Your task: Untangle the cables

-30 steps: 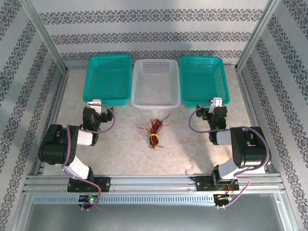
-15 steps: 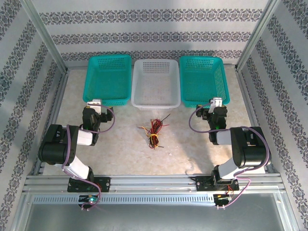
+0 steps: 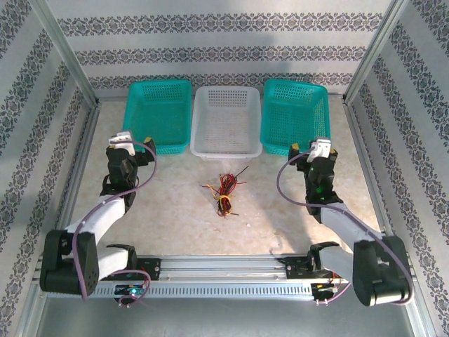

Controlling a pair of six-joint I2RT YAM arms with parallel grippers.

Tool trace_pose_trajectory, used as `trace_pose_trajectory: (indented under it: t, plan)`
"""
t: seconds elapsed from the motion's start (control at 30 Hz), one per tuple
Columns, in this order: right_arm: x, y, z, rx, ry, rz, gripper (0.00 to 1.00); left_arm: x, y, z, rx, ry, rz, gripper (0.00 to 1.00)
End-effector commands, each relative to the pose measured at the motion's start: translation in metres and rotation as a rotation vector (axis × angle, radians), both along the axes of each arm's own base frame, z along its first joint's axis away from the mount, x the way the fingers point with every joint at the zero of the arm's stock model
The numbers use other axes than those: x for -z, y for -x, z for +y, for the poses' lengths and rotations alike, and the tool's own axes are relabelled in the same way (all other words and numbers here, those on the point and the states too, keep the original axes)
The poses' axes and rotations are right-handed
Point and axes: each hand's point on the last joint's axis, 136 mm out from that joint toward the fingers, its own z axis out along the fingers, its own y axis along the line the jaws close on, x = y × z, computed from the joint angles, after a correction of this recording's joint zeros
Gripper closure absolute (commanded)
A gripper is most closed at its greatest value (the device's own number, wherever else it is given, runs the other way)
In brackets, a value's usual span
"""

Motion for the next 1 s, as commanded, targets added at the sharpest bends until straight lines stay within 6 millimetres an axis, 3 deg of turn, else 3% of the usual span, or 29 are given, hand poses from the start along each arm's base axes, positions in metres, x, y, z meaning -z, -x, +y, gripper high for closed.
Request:
trace_pose_trajectory:
  t: [0.0,0.13,0.23,0.33,0.4,0.47,0.53,0.63,0.67,0.77,0.87,0.97]
  plan:
    - [0.019,0.029,-0.018,0.188,-0.053,0.208,0.02,0.024,0.022,-0.013,-0.063,0.100,0.160,0.00]
    - [0.017,0.059,-0.008,0.233,-0.252,0.304,0.02,0.023,0.044,-0.044,-0.027,0.186,0.248,0.01]
    - [0.043,0.085,0.007,0.218,-0.500,0.344,0.02,0.030,0.065,-0.072,0.055,0.249,0.346,0.05]
    - [0.068,0.100,0.038,0.093,-0.669,0.432,0.02,0.025,0.081,-0.096,0.143,0.251,0.392,0.05]
    - [0.067,0.113,0.045,0.104,-0.556,0.510,0.02,0.017,0.085,-0.103,0.182,0.271,0.398,0.05]
    - [0.050,0.123,0.032,0.200,-0.383,0.528,0.02,0.007,0.085,-0.110,0.220,0.289,0.393,0.06]
    - [0.036,0.116,0.035,0.163,-0.302,0.532,0.01,-0.001,0.081,-0.119,0.259,0.304,0.386,0.07]
    - [0.037,0.096,0.034,0.156,-0.324,0.597,0.02,-0.006,0.073,-0.130,0.295,0.332,0.384,0.10]
    - [0.043,0.087,0.039,0.129,-0.378,0.656,0.05,-0.007,0.071,-0.134,0.309,0.344,0.384,0.11]
    - [0.052,0.060,0.064,0.017,-0.420,0.772,0.44,-0.002,0.065,-0.147,0.352,0.401,0.378,0.19]
    - [0.055,0.051,0.110,-0.127,-0.360,0.833,0.65,0.014,0.063,-0.166,0.395,0.473,0.403,0.32]
    - [0.060,0.054,0.142,-0.198,-0.314,0.863,0.70,0.036,0.061,-0.191,0.434,0.505,0.449,0.45]
